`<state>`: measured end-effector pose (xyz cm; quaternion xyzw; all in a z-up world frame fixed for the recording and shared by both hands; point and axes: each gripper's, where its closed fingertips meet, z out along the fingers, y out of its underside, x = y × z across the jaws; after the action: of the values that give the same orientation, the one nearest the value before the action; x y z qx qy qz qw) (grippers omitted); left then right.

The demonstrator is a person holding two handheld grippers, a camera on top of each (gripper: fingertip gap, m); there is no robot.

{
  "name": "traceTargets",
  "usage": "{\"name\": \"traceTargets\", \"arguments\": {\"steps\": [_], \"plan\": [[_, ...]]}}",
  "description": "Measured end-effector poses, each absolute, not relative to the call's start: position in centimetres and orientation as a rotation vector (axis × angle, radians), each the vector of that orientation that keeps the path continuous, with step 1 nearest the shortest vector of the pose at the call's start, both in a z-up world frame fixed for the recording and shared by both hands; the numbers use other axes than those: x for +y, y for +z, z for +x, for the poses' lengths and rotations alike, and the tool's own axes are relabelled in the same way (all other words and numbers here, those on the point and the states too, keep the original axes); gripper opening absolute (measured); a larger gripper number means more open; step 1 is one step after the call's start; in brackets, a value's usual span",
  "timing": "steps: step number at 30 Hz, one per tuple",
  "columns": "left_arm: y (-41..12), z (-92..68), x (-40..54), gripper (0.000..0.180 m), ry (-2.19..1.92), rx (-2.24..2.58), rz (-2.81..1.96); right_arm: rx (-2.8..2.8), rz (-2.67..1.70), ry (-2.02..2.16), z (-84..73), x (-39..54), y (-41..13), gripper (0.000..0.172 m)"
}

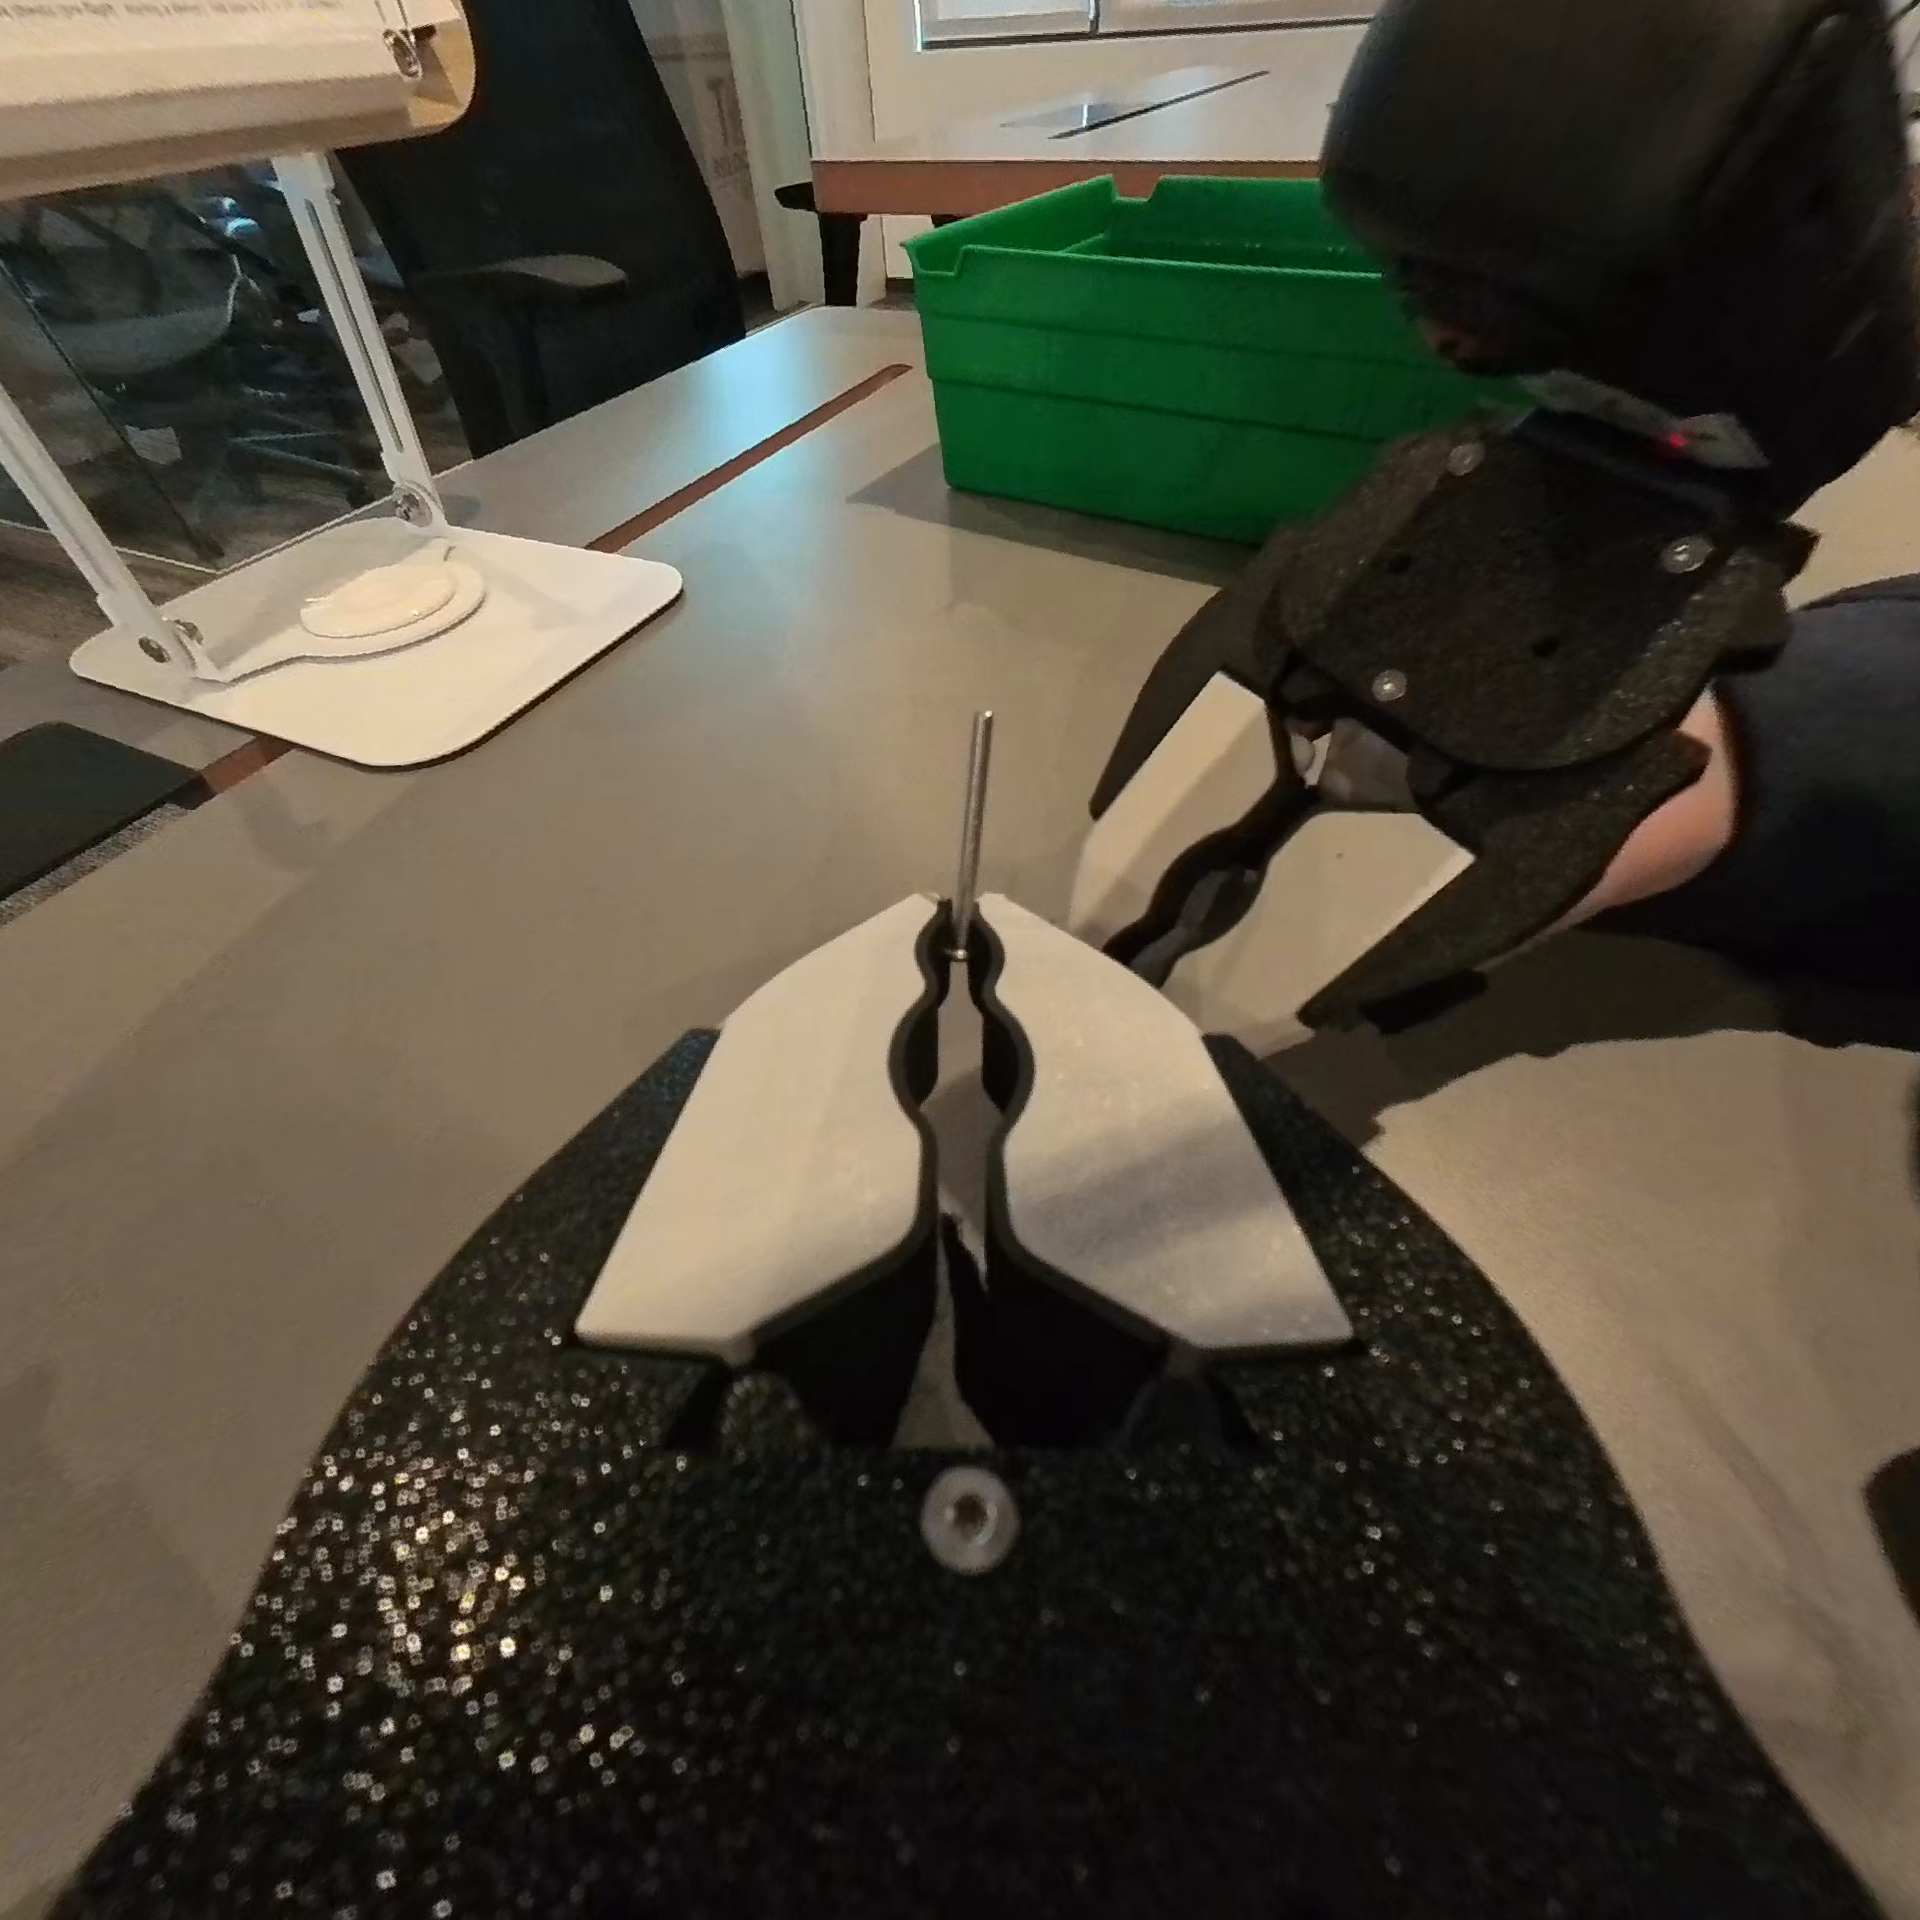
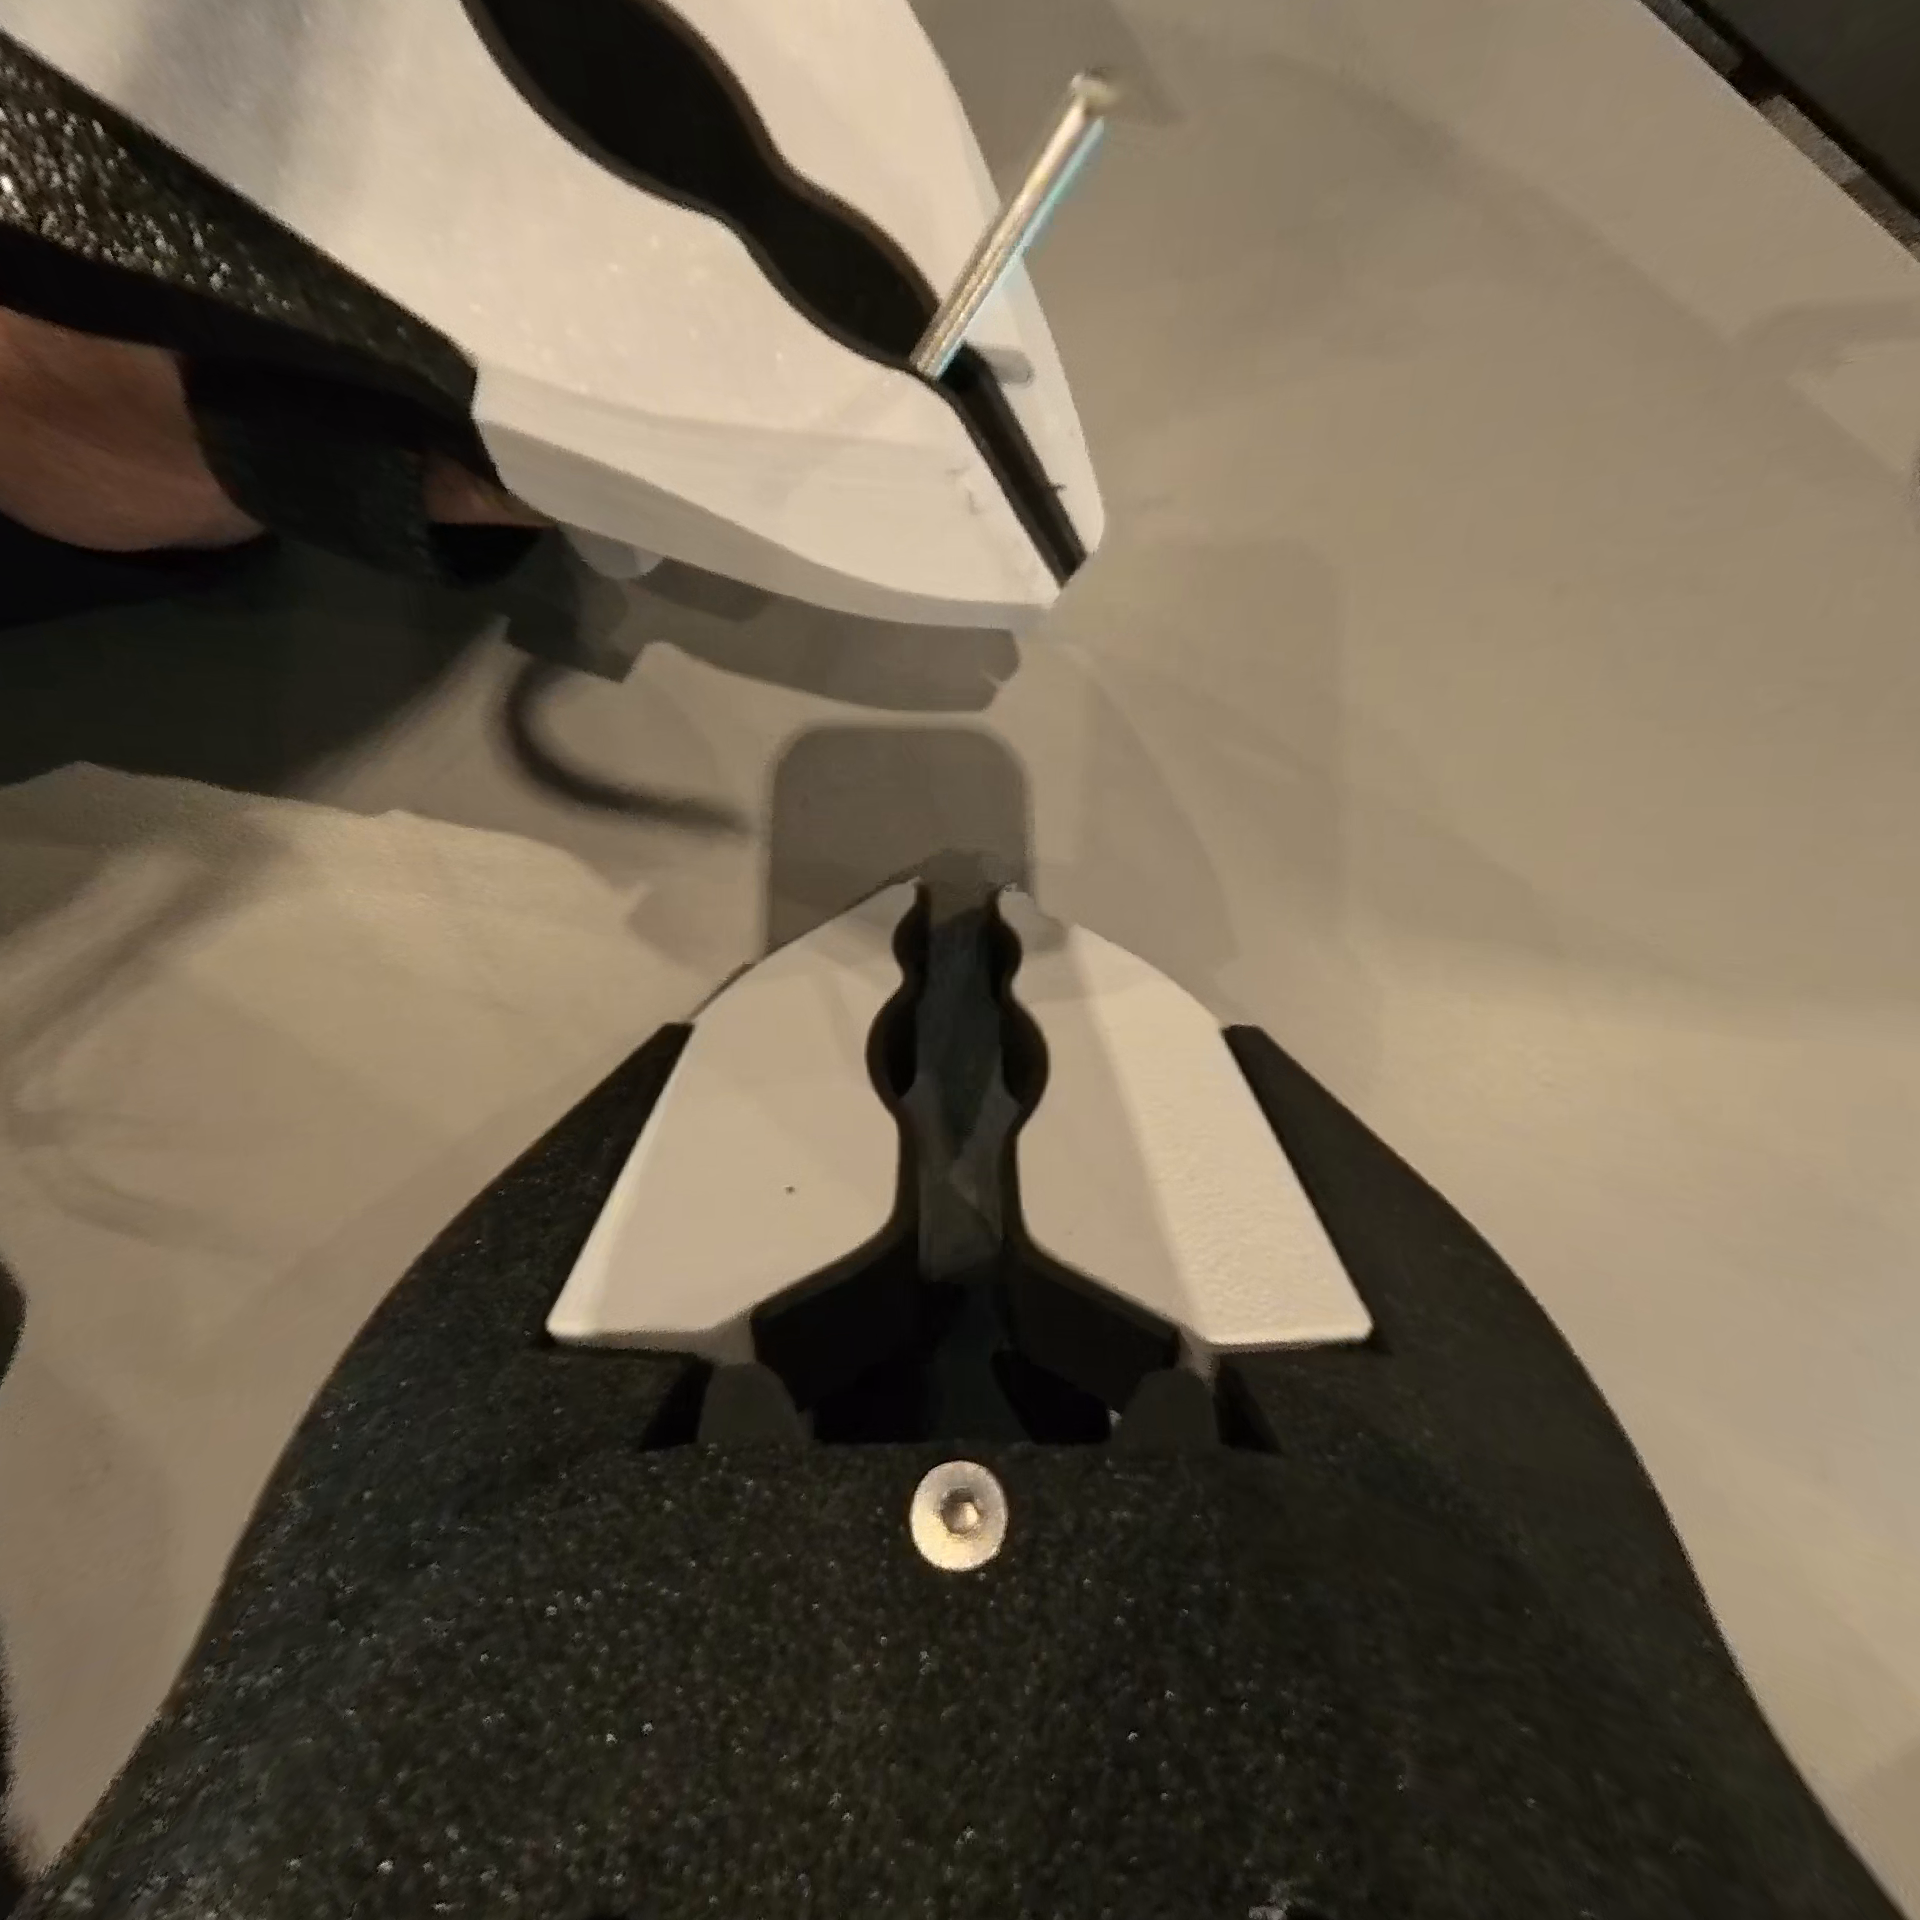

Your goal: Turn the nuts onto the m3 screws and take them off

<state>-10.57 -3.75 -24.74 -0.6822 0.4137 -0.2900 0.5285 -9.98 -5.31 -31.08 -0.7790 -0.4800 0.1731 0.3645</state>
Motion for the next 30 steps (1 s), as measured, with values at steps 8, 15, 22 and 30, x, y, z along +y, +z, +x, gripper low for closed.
{"name": "traceTargets", "arguments": {"steps": [8, 15, 22, 30], "plan": [[-24.8, -10.5, -3.8, 0.002, -0.691, 0.994, -1.633, -1.171, -2.005, 0.431, -9.7, -4.5, -30.9, 0.014], [-25.0, -10.4, -3.8, 0.002, -0.682, 1.006, -1.636, -1.183, -2.023, 0.45, -9.8, -4.5, -31.1, 0.009], [-25.0, -10.3, -3.8, 0.002, -0.679, 1.013, -1.635, -1.203, -2.002, 0.418, -9.9, -4.6, -31.1, 0.004], [-25.0, -10.3, -4.0, 0.002, -0.682, 1.021, -1.628, -1.137, -1.954, 0.502, -9.1, -4.1, -29.5, 0.0]]}}
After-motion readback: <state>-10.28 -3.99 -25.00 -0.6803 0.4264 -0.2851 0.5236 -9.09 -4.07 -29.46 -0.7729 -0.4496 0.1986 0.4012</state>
